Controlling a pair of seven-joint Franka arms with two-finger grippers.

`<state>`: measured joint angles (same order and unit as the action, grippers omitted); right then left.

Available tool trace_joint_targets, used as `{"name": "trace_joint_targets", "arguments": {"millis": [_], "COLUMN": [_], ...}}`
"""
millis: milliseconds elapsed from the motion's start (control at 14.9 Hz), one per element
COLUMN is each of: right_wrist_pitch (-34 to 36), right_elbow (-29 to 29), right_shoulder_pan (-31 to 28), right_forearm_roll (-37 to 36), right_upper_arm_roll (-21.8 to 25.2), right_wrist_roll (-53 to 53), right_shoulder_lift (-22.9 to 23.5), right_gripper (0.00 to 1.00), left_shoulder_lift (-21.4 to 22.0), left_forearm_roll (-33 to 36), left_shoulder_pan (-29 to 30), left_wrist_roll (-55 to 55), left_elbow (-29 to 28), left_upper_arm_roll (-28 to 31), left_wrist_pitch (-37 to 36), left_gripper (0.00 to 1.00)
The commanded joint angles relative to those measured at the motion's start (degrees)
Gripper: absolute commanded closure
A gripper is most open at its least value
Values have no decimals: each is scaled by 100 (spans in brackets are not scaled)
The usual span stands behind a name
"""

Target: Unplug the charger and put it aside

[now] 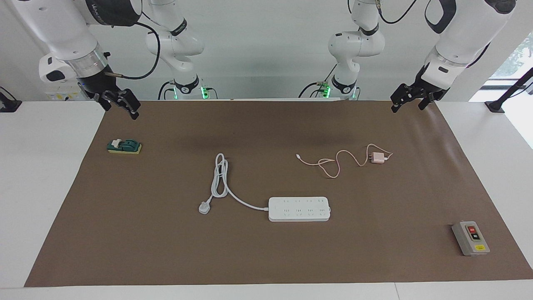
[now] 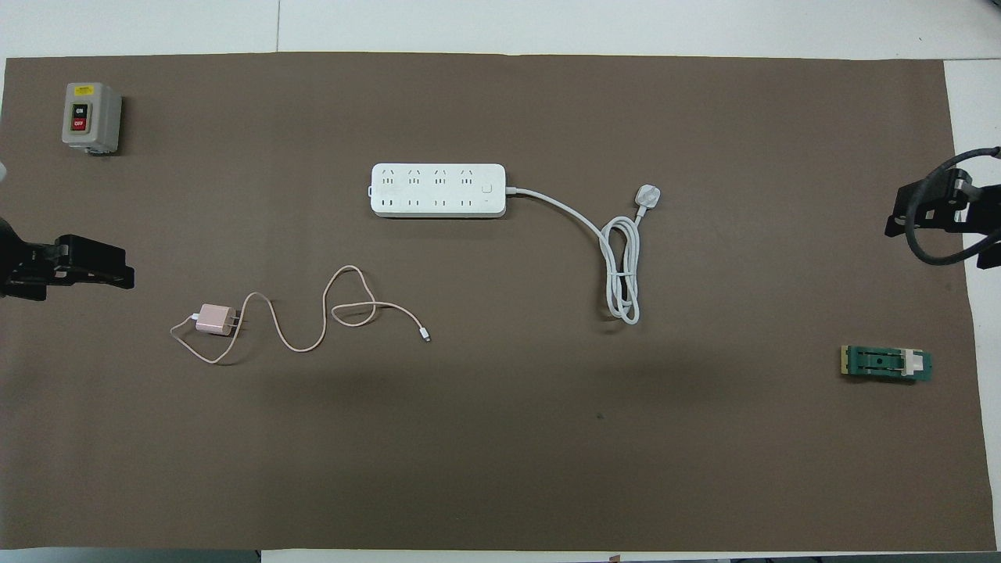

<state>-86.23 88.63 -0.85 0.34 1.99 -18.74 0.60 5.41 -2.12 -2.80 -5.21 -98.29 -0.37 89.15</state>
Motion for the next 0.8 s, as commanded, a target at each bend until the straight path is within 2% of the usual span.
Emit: {"name": "trace_joint_targets", "arguments": {"millis": [0, 134, 268, 736], "right_wrist_pitch": [-122, -148, -340, -500], "right_elbow": [110, 128, 119, 137], "right_shoulder_pan": [-65, -74, -65, -65], "right_forearm_roll": [-105, -87, -122, -96], "right_upper_arm_roll": [-67, 178, 197, 232], "right_wrist_roll": [125, 1198, 2249, 2050], "right_shoulder_lift": [-51, -60, -43, -34], "right_gripper": [0, 0, 0, 0], "left_shoulder_lift": [4, 4, 4, 22], "left_forearm_roll": [98, 98, 98, 107], "left_shoulder_pan": [-11, 7, 7, -46], "left_wrist_roll": [580, 837, 847, 829], "left_elbow": [11, 11, 11, -6], "left_upper_arm_roll": [28, 28, 28, 28], "left_wrist_pitch": [137, 111, 85, -82], "left_gripper": [0, 0, 0, 0]}}
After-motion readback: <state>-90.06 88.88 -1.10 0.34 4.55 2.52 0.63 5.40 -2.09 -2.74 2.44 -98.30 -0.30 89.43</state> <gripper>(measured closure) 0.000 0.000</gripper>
